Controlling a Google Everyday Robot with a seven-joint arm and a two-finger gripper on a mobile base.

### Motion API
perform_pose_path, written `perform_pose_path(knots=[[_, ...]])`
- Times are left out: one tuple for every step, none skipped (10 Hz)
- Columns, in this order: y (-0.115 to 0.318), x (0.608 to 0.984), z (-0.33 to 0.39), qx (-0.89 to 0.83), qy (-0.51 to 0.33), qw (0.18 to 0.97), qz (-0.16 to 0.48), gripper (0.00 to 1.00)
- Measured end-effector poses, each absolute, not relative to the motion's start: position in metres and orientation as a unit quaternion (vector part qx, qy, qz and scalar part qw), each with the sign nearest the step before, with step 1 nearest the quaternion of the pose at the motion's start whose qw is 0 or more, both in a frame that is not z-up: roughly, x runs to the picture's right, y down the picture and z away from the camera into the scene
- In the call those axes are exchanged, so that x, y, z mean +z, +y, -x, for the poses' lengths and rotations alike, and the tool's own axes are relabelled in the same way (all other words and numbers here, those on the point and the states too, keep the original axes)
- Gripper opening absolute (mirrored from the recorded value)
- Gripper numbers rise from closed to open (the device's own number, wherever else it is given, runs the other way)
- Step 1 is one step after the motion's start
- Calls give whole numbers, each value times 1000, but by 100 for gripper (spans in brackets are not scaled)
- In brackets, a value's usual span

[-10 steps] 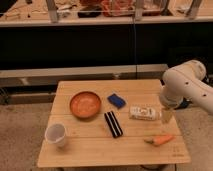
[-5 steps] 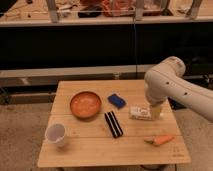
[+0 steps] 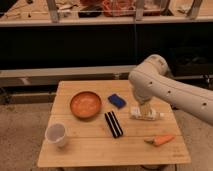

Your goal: Pick up the ceramic bowl

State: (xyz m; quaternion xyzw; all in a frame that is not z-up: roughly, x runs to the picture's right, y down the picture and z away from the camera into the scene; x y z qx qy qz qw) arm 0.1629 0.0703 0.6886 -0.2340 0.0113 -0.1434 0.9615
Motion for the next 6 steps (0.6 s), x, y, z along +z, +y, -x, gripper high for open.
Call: perform_pose_path(knots=[[69, 688, -162, -157, 11, 959, 234, 80], [64, 690, -151, -175, 6, 957, 230, 80], [61, 690, -142, -189, 2, 956, 226, 80], [58, 690, -132, -206, -2, 953, 221, 80], [54, 690, -123, -224, -7, 950, 217, 80], [53, 689, -119, -232, -9, 949, 215, 80]])
